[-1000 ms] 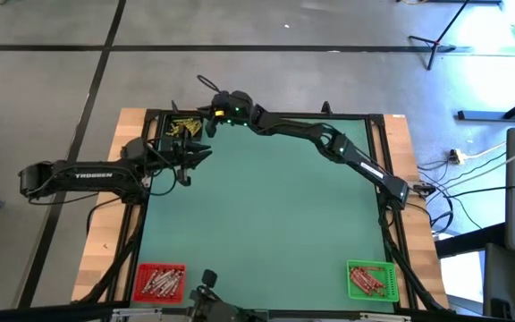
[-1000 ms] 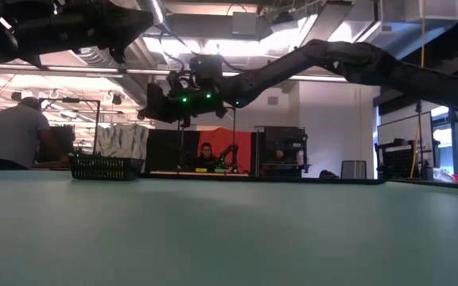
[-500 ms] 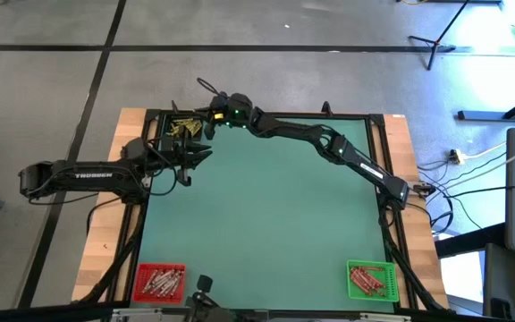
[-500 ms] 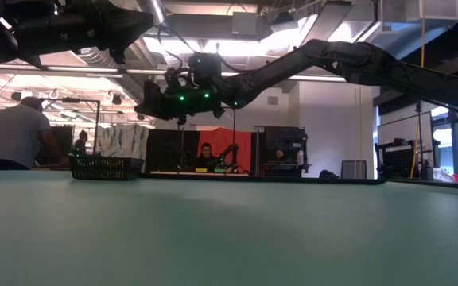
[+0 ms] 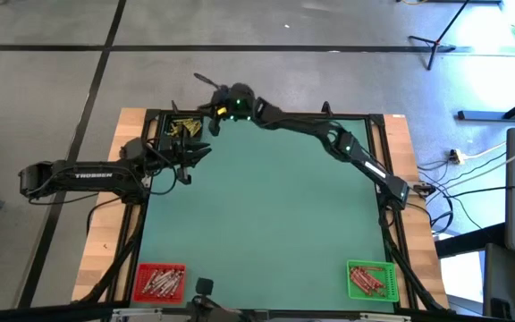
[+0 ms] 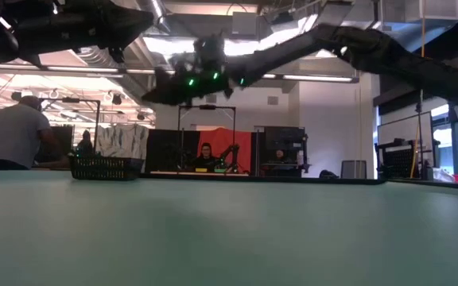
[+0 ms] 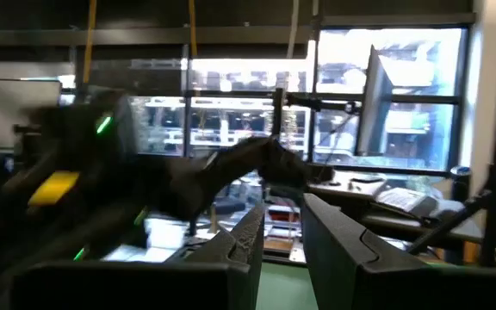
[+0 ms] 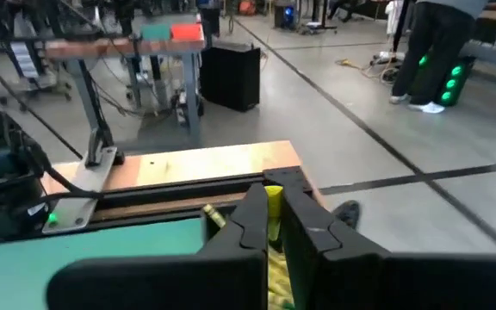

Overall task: Sort crayons
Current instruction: Put the yellow crayon into the black bin

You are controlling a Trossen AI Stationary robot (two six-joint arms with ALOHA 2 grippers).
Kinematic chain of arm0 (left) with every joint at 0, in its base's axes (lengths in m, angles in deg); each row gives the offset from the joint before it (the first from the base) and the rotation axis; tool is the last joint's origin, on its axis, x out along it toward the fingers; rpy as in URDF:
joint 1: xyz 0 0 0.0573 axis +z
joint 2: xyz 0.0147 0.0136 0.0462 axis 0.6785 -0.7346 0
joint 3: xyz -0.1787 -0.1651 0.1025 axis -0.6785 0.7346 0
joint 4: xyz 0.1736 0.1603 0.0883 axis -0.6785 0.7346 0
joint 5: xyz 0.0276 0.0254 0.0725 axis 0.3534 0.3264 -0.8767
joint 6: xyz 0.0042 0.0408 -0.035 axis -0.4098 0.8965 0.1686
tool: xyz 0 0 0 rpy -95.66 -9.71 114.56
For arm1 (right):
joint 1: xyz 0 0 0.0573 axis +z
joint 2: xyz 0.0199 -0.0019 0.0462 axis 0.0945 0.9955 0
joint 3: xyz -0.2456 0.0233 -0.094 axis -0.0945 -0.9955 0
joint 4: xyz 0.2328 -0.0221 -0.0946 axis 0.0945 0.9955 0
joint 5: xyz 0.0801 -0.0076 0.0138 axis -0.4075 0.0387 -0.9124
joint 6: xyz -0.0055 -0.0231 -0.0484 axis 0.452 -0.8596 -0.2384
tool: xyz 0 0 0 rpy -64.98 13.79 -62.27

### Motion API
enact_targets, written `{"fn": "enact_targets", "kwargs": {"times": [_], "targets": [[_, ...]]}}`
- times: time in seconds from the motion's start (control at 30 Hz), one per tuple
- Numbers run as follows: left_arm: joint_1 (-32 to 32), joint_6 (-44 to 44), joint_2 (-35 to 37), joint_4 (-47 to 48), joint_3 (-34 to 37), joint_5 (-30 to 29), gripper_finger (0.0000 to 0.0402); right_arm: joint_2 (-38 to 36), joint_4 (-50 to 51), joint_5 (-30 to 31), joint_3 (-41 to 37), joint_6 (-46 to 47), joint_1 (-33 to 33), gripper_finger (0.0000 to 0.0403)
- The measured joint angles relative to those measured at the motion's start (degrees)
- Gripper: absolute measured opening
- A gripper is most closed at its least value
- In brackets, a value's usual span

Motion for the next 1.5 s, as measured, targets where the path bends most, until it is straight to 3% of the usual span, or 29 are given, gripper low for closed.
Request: {"fn": "enact_targets", "kwargs": {"times": [0.23,0.47,0.7,0.87,1.2,1.5], "targets": [[0.0,3.1,0.0,1.6,0.0,-2.7,0.0069,-8.2,14.0,0.4,0.0,-7.9,0.0,0.0011],[0.0,10.8,0.0,6.3,0.0,-8.4,0.0133,-15.6,27.2,1.6,0.0,-13.1,-0.6,0.0011],[0.0,21.3,-0.9,10.7,0.0,-18.9,0.0194,-20.5,39.3,-7.1,0.0,-14.2,0.3,0.0011],[0.0,27.1,-1.3,10.1,0.0,-16.8,0.0199,-20.6,43.9,-12.6,0.0,-13.6,2.4,0.0011],[-1.8,38.4,-1.3,7.9,0.0,-16.5,0.0198,-20.0,40.9,-13.3,0.0,-13.1,7.5,0.0011],[-4.0,33.3,-1.3,5.7,0.0,-11.9,0.0198,-20.0,37.6,-10.1,0.0,-14.7,10.6,0.0011]]}}
